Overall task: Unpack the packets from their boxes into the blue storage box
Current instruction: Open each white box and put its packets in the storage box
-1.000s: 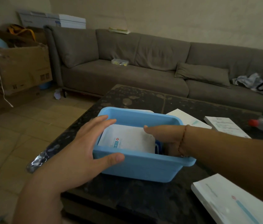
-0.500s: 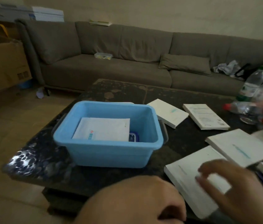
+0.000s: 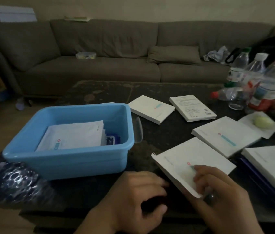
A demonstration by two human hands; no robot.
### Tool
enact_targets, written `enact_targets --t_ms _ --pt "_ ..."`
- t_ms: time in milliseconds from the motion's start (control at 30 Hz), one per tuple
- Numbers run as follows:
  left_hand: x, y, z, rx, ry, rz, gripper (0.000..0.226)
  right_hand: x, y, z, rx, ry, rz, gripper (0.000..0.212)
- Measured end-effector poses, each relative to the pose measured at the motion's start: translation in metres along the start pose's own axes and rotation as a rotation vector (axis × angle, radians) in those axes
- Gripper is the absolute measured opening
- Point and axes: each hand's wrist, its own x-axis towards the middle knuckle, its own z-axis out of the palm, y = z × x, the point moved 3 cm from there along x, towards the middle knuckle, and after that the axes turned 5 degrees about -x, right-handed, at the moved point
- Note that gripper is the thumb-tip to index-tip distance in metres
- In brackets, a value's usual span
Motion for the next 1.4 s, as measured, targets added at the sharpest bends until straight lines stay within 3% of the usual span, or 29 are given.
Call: enact_targets --t_ms 200,367,567,733,833,933,1033,1100,1133,1167,1233,1300,1400 --pt "0.017 0.008 0.027 0.137 -0.080 0.062 0.051 -0.002 -0.011 0.002 0.179 0.199 0.109 0.037" --pt "0.018 0.007 0.043 0.336 -0.078 0.070 0.039 -0.004 -0.018 0.004 0.169 0.203 0.100 0.045" --pt "0.020 0.019 0.031 0.350 0.204 0.245 0.013 0.001 -0.019 -0.004 0.180 0.204 0.131 0.044" --pt "0.007 0.026 0.006 0.364 0.417 0.358 0.014 0.004 -0.014 -0.017 0.295 0.229 0.227 0.046" --pt "0.002 0.033 -0.019 0.319 0.545 0.378 0.014 0.007 -0.011 -0.014 0.263 0.159 0.242 0.047" --pt "0.006 0.049 -0.048 0.252 0.629 0.270 0.013 0.004 -0.018 -0.009 0.189 0.027 0.217 0.041" --pt "0.019 0.067 -0.072 0.265 0.604 -0.007 0.007 0.004 -0.020 -0.001 0.096 -0.193 0.236 0.025" --pt "0.023 0.070 -0.084 0.169 0.598 -0.240 0.004 0.000 -0.028 -0.006 0.111 -0.384 0.228 0.062" --pt "0.022 0.069 -0.088 0.080 0.622 -0.331 0.003 -0.006 -0.023 -0.001 0.188 -0.402 0.272 0.080" --pt "0.021 0.066 -0.091 -0.009 0.660 -0.407 0.007 -0.004 -0.031 0.000 0.266 -0.483 0.246 0.080" --pt "0.020 0.060 -0.096 -0.133 0.724 -0.524 0.010 0.013 -0.050 -0.001 0.333 -0.516 0.245 0.056" --pt "0.018 0.056 -0.100 -0.208 0.766 -0.605 0.013 0.022 -0.067 -0.005 0.463 -0.461 0.387 0.046" --pt "0.011 0.048 -0.113 -0.376 0.826 -0.676 0.014 0.042 -0.084 -0.009 0.688 -0.351 0.465 0.065"
